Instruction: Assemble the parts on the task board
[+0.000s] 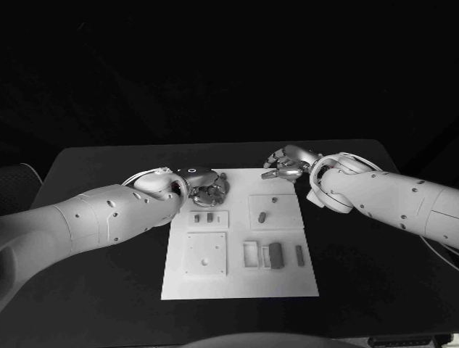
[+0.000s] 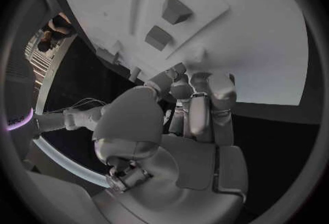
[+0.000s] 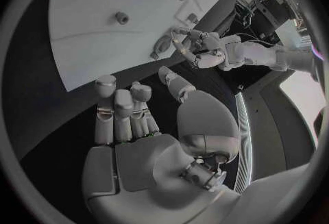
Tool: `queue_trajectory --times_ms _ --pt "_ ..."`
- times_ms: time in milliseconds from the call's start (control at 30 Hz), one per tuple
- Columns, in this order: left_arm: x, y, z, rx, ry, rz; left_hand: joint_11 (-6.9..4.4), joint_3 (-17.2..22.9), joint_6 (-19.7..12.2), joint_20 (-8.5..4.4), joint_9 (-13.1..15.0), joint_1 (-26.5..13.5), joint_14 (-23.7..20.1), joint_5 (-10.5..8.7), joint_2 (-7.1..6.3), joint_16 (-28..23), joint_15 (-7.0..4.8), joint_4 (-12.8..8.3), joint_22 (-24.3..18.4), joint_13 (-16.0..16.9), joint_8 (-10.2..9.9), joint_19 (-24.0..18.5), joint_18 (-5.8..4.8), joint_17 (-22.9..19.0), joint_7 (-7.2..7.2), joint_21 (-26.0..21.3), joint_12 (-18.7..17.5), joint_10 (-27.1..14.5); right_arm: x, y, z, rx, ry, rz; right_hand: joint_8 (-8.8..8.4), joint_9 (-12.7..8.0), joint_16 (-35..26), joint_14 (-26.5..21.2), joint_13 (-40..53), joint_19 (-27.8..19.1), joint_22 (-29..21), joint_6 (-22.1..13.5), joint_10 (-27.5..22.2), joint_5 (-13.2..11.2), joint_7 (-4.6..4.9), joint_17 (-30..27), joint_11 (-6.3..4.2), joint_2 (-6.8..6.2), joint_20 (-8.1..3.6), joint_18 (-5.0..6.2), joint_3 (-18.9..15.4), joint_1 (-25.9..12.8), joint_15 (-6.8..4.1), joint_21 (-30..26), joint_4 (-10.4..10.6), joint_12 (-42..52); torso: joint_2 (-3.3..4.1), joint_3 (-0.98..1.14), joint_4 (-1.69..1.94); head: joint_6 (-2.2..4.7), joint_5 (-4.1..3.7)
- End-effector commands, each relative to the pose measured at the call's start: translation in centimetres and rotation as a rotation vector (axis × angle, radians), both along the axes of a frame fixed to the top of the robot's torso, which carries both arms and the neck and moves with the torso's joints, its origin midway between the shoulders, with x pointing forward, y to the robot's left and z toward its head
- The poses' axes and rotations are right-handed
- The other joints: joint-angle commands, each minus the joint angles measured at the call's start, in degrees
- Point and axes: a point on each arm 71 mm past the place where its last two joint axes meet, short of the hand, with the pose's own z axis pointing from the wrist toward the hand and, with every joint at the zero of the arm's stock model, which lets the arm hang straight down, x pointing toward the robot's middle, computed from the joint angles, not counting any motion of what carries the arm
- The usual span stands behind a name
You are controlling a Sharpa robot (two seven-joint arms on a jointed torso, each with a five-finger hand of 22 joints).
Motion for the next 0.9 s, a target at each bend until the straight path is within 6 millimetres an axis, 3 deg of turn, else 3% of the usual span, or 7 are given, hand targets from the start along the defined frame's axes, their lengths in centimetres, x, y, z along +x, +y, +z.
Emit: queue_trajectory --times_ms 33,900 --pt "-0.1 0.0 0.3 -0.044 0.003 0.008 0.01 0.0 3.1 0.05 0.1 -0.4 0.3 -0.30 0.02 -0.2 -0.03 0.2 0.8 -0.1 0.2 0.3 6.06 0.1 2.80 0.2 0.1 0.3 0.0 0.0 0.0 -0.005 -0.002 0.009 0.21 -0.1 0.3 0.3 -0.1 0.0 0.7 -0.1 -0.1 0.3 0.38 -0.1 0.08 0.19 -0.30 3.92 0.0 -0.4 -0.18 -0.1 0.1 0.3 0.02 0.00 0.01 0.01 -0.01" --pt "-0.8 2.7 1.2 -0.074 0.013 0.047 -0.01 0.0 3.1 -0.03 0.1 -0.4 0.3 -0.35 -0.21 -0.2 -0.06 0.1 0.7 -0.1 0.1 0.3 6.09 0.1 2.78 0.2 0.1 0.4 0.0 -0.3 0.0 -0.009 0.001 0.004 0.20 -0.1 0.3 0.3 -0.1 0.0 0.7 -0.1 -0.1 0.3 0.38 -0.1 0.08 0.18 -0.31 3.92 0.0 -0.4 -0.18 -0.1 0.1 0.3 0.02 -0.01 0.03 0.03 0.29"
